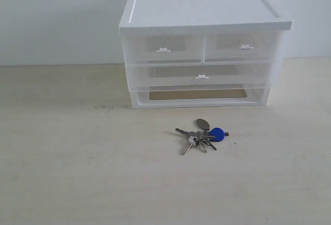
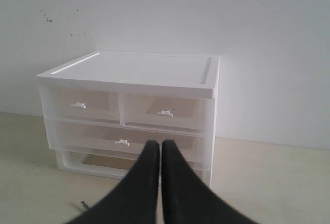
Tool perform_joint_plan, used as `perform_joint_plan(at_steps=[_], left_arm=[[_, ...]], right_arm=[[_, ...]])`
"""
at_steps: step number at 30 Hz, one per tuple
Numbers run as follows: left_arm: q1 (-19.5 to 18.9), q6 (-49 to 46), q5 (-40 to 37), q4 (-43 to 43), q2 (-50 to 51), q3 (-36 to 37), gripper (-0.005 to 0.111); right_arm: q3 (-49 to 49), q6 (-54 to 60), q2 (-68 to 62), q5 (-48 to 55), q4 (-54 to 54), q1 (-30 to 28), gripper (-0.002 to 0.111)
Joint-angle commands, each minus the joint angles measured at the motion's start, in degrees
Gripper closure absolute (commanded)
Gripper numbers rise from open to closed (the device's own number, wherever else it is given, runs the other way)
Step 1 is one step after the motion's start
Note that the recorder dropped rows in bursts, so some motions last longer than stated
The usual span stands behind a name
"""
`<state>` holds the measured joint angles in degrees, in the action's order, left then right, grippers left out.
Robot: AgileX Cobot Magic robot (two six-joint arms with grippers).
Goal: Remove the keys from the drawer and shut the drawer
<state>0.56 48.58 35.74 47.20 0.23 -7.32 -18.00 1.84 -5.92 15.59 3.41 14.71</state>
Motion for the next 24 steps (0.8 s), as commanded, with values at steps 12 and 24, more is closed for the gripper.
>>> perform_joint_plan(at_steps=[12, 24], left_arm=[[0.0, -53.6, -31.0, -46.6, -0.2, 7.3, 0.102], [-0.7, -61.3, -52.9, -52.6, -0.2, 7.3, 0.102]], right_arm=[[0.1, -0.1, 0.1, 0.5, -0.3, -0.2, 0.108], [0.1, -0.2, 0.1, 0.5, -0.3, -0.2, 0.108]])
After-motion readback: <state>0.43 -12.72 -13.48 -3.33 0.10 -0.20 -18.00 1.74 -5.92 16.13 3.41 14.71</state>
